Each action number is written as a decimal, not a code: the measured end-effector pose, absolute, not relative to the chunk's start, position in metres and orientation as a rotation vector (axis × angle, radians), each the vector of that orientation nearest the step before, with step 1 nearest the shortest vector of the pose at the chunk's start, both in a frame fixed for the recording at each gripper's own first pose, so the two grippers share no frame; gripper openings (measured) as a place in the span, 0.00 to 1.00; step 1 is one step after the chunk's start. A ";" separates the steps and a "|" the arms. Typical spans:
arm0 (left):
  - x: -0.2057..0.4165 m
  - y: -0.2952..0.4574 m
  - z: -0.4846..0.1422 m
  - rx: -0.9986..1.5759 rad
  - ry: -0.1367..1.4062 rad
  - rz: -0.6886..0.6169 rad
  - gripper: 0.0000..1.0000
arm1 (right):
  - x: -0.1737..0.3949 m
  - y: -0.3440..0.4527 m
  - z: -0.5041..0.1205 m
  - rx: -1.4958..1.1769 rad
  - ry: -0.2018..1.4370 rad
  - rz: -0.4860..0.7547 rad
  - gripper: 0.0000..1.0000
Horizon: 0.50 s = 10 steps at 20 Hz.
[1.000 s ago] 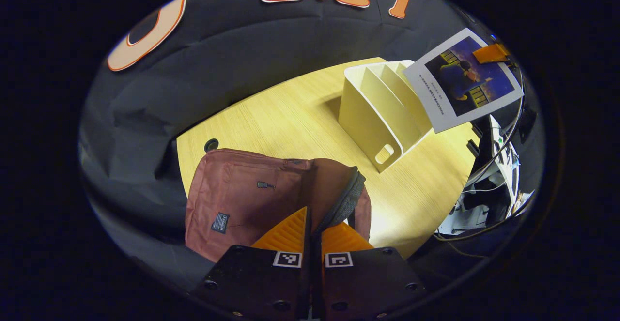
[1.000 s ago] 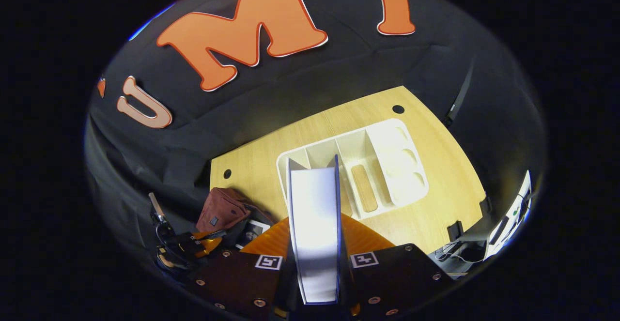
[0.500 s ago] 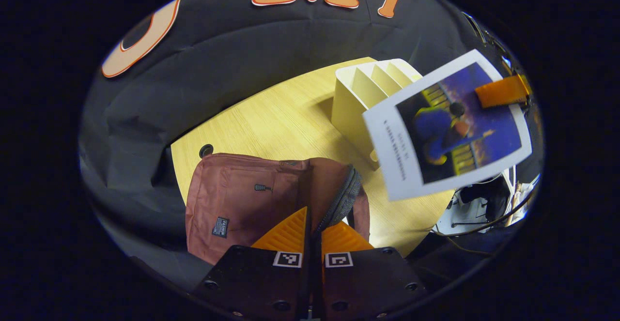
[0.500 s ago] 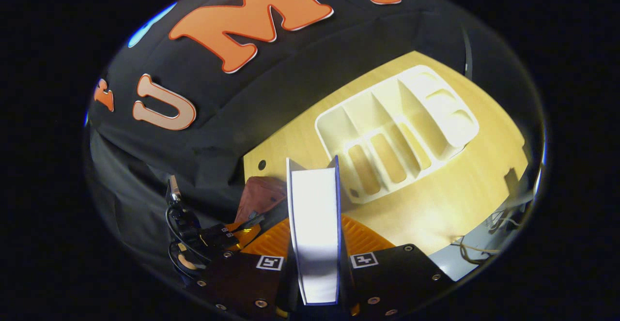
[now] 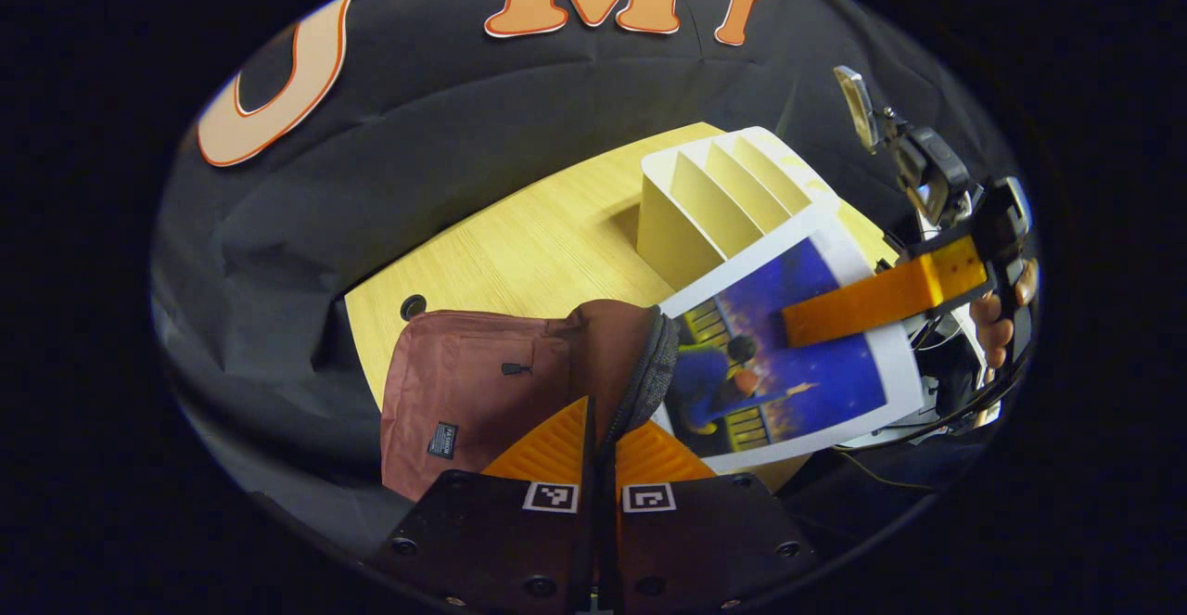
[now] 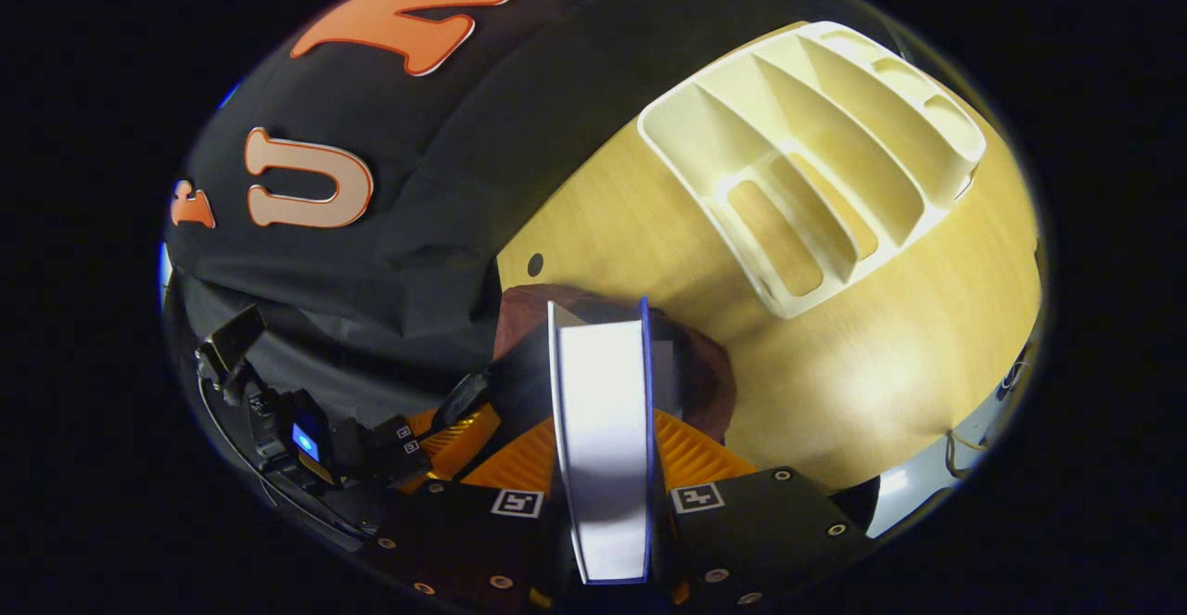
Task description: Open the schoolbag, grab two books from the bookshelf and put them into the schoolbag.
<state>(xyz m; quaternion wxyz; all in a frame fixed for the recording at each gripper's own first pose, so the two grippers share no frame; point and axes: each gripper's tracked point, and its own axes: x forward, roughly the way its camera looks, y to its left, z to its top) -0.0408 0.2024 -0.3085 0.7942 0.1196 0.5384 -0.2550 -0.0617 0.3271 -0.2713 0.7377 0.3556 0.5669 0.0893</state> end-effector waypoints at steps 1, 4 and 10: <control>-0.040 0.203 -0.306 0.255 1.153 -0.546 0.04 | -0.062 0.334 -0.278 0.791 1.242 0.202 0.35; -0.042 0.197 -0.302 0.238 1.146 -0.555 0.04 | -0.052 0.363 -0.302 0.843 1.231 0.199 0.35; -0.041 0.194 -0.289 0.232 1.082 -0.576 0.04 | -0.038 0.409 -0.333 0.898 1.214 0.247 0.35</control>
